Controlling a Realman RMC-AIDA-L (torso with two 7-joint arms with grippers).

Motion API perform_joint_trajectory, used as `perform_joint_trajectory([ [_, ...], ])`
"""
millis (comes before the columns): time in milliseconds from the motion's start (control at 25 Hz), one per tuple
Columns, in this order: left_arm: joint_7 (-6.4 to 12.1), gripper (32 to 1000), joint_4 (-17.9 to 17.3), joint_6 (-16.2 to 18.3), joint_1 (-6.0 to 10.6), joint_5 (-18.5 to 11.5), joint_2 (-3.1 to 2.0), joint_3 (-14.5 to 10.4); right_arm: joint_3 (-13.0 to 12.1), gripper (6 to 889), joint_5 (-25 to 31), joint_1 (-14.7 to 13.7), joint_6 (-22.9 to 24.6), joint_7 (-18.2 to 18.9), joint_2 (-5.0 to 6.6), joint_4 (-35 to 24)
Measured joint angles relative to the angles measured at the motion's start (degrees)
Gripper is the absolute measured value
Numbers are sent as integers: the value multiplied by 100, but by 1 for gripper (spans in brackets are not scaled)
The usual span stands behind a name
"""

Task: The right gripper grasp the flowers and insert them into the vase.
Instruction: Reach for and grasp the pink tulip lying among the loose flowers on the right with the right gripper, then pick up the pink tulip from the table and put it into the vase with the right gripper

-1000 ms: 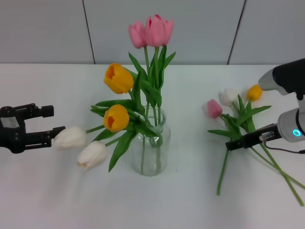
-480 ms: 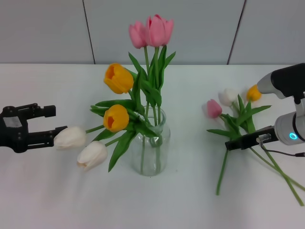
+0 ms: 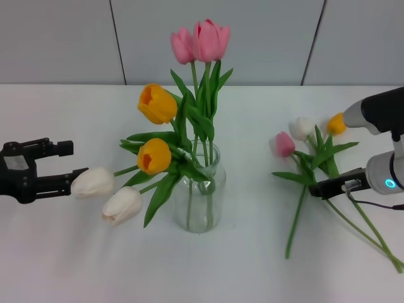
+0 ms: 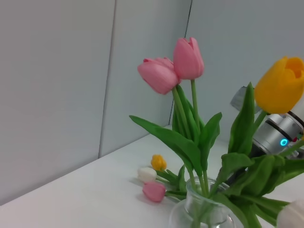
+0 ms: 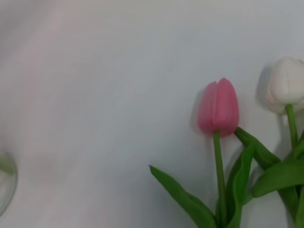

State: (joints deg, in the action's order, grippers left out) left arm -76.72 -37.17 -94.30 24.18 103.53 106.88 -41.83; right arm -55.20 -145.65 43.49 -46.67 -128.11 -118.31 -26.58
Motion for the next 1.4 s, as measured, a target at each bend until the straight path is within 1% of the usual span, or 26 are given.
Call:
perform_joint_trajectory([
  [40,0,815,0,0,-8,0,0,0,0,251,0,-7,0,8,0,-9],
  [200,0,815,0,0,-28,0,0,0,5,186,1,-31,-1,14,0,-45],
  [280,0,815,0,-1,-40,0,-1,-3,5,153,2,-88,-35,15,-9,-149],
  [360,0,815,0,-1,-68,0,-4,-6,-2,120,47,-223,-154,15,-35,-425],
  [440,0,815,0,-1,-98,1,-7,6,-74,87,273,-502,-462,18,-59,-957],
  [520,0,815,0,0,-109,1,-8,23,-291,70,709,-867,-797,26,-67,-1573],
  [600,0,815,-10,0,-141,0,-9,39,-620,68,1492,-1382,-1137,144,-63,-2425],
  [640,0,815,-17,0,-167,-4,-10,46,-778,67,1959,-1642,-1266,273,-54,-2842],
  [680,1,815,-22,-2,-187,-13,-10,50,-892,66,2450,-1851,-1363,471,-50,-3137],
  [720,1,815,-30,-2,-206,-22,-11,53,-991,66,3063,-2064,-1471,766,-43,-3411],
  [760,4,815,-31,-3,-227,-30,-14,57,-1055,66,3696,-2206,-1585,1122,-37,-3588],
  [800,7,815,-32,-4,-241,-38,-15,59,-1073,65,4376,-2311,-1747,1549,-31,-3645],
  [840,11,815,-32,-3,-244,-42,-15,59,-1076,65,4982,-2356,-1918,1921,-27,-3633],
  [920,23,815,-33,-1,-246,-46,-16,61,-1035,63,6292,-2325,-2459,2751,-4,-3246],
  [960,26,815,-34,1,-244,-46,-15,61,-1016,61,6871,-2244,-2754,3195,-3,-2876],
  [1040,35,815,-35,1,-231,-49,-12,62,-976,59,7573,-2022,-3200,3804,3,-2199],
  [1080,38,815,-35,0,-224,-50,-7,61,-965,58,7877,-1868,-3450,4103,1,-1819],
  [1160,40,815,-36,0,-211,-51,-6,62,-936,58,8262,-1549,-3872,4561,2,-1122],
  [1200,40,815,-35,0,-207,-52,-5,62,-932,57,8345,-1419,-4000,4691,1,-869],
  [1280,40,815,-36,0,-204,-54,-3,62,-935,57,8425,-1123,-4161,4856,-1,-432],
  [1320,42,815,-36,1,-198,-58,8,62,-948,57,8430,-992,-4182,4898,-2,-288],
  [1360,45,815,-36,16,-194,-59,30,62,-963,56,8434,-851,-4194,4944,-11,-145],
  [1400,46,815,-36,22,-191,-59,39,61,-979,56,8439,-720,-4201,4992,-21,-13],
])
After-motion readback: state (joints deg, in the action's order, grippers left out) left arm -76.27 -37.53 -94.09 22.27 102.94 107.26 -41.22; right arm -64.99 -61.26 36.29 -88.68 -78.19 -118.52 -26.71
